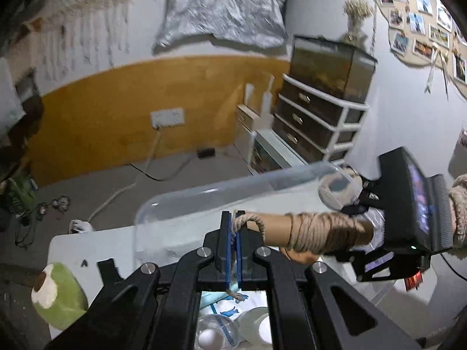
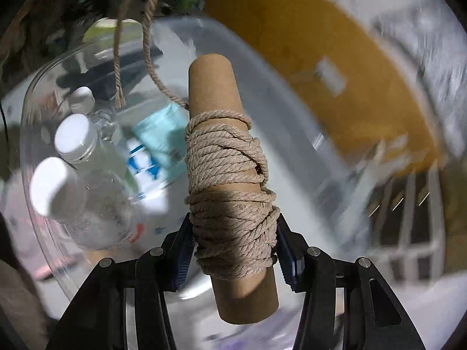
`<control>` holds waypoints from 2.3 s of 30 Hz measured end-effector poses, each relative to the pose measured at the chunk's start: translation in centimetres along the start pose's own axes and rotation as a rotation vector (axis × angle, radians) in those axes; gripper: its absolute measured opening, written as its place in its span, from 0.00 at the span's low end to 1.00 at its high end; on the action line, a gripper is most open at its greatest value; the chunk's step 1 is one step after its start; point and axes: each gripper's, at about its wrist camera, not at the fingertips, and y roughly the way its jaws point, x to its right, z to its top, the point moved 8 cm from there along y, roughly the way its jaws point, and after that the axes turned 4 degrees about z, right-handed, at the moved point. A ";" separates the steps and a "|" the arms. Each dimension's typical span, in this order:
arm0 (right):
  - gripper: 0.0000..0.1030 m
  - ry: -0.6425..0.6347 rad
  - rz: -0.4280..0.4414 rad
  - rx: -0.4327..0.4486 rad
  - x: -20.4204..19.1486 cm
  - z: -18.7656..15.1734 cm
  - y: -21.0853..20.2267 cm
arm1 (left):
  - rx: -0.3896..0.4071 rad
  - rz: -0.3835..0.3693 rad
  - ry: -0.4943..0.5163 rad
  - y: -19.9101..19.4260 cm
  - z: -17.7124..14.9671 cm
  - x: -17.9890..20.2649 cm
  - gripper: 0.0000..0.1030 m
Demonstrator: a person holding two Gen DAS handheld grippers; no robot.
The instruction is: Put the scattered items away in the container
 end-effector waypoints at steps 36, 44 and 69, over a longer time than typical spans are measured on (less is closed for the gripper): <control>0.86 1.311 0.537 -0.313 1.1 -6.3 9.3 | -0.356 -0.082 0.249 13.4 -1.4 6.1 0.03; 0.42 1.009 0.475 -0.334 1.9 -6.3 8.4 | -0.371 -0.067 0.283 14.1 -1.8 6.1 0.03; 0.37 0.440 0.564 -0.715 -3.7 -8.6 14.0 | -0.329 -0.083 0.064 9.6 -0.8 1.5 0.67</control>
